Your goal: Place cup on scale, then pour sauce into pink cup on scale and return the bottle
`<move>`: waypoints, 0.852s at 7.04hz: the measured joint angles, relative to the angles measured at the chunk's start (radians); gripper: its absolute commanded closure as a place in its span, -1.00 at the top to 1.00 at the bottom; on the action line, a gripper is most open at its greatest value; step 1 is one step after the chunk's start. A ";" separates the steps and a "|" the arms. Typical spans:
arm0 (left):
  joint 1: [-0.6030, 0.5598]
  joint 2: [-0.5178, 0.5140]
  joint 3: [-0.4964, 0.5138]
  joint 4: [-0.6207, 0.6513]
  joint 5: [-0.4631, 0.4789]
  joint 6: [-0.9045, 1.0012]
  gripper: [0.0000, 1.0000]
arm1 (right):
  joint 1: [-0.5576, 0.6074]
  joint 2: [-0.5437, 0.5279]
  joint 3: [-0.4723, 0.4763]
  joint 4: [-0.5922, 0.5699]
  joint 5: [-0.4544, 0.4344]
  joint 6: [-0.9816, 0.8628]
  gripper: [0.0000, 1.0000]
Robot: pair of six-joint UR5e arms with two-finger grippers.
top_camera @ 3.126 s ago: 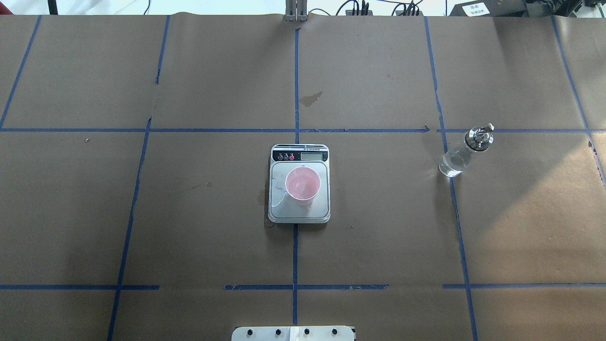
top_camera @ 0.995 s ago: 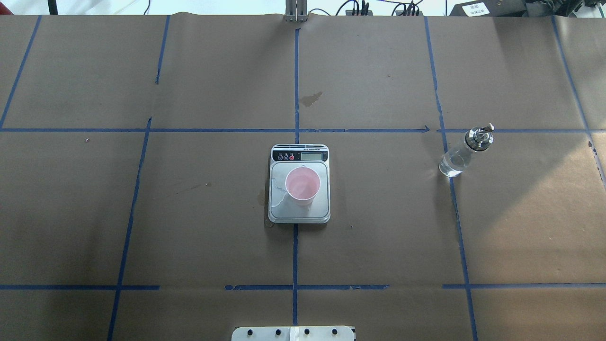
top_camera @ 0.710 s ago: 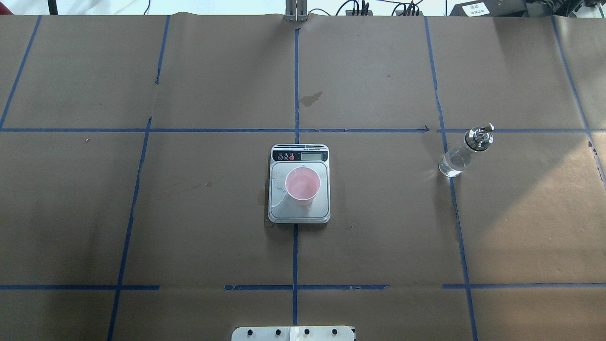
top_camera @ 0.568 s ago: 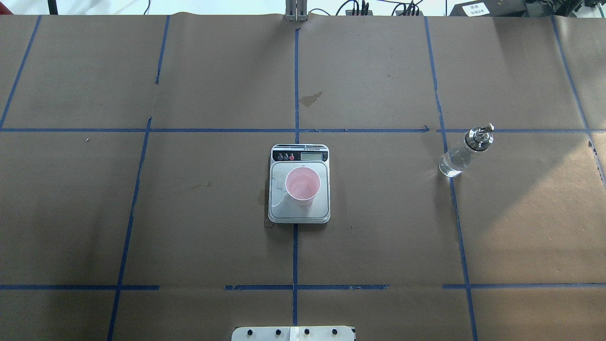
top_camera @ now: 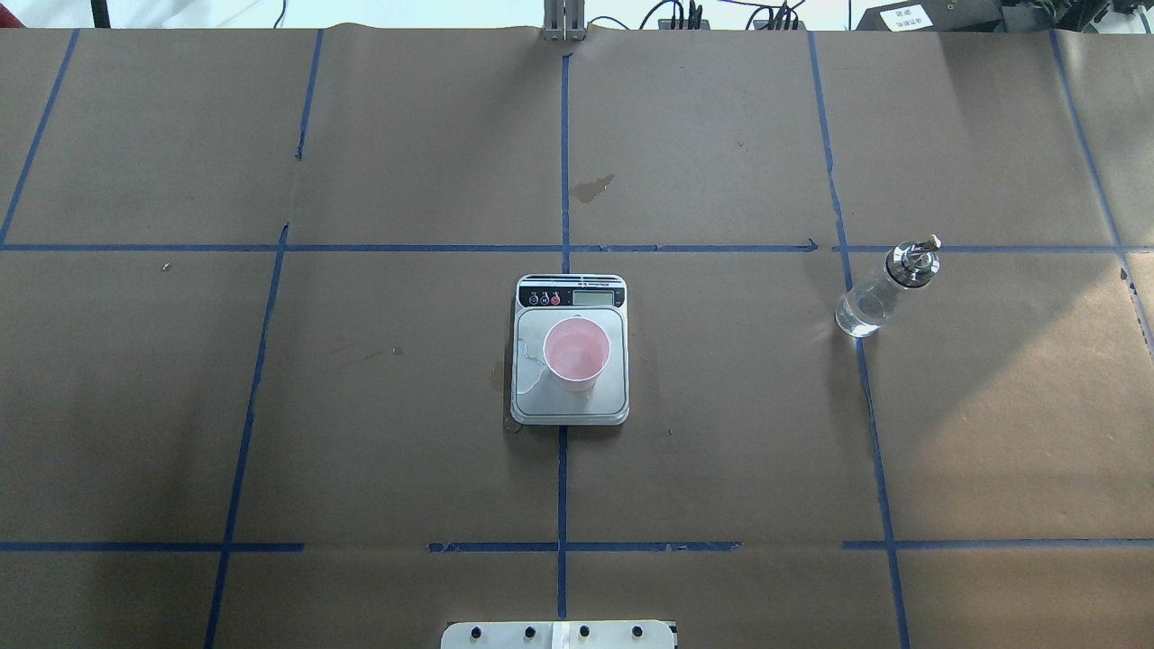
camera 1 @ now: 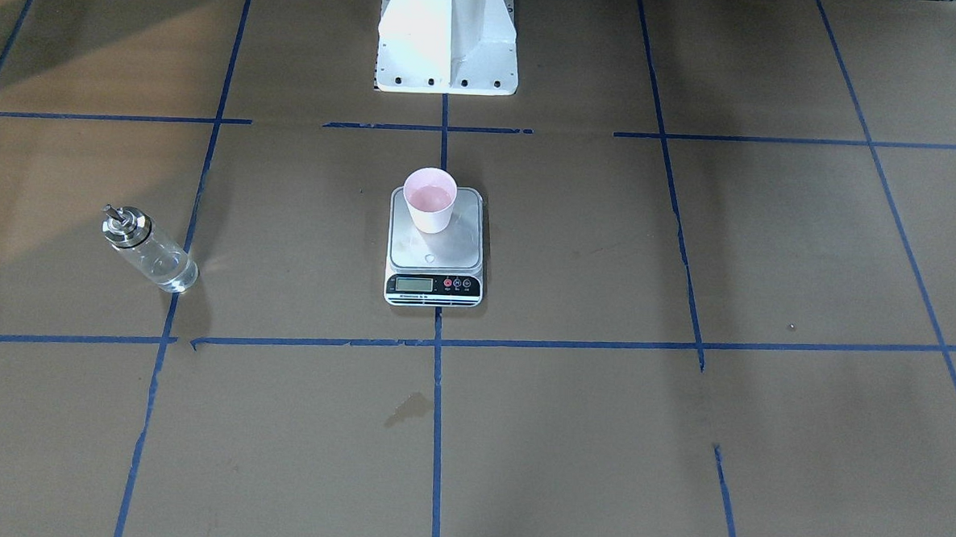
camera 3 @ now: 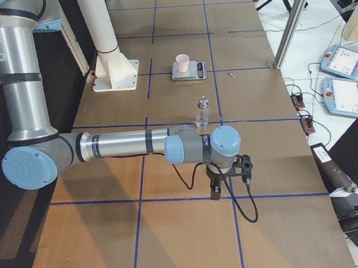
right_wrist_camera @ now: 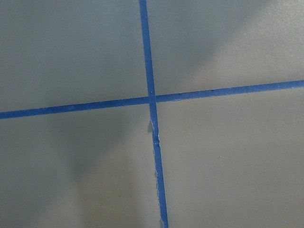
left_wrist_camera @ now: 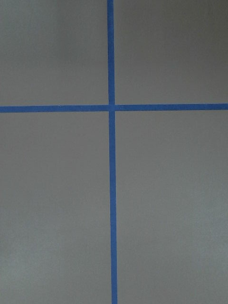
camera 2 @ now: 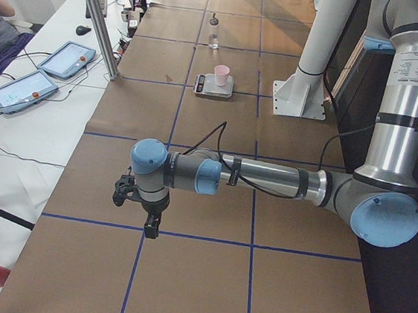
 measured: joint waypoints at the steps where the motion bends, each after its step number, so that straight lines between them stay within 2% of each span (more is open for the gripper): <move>1: 0.000 0.000 0.000 -0.001 0.000 0.000 1.00 | 0.000 0.000 0.001 0.000 0.001 0.006 1.00; 6: 0.000 0.000 -0.001 -0.001 -0.001 0.000 1.00 | 0.000 0.001 0.011 0.006 0.001 0.004 1.00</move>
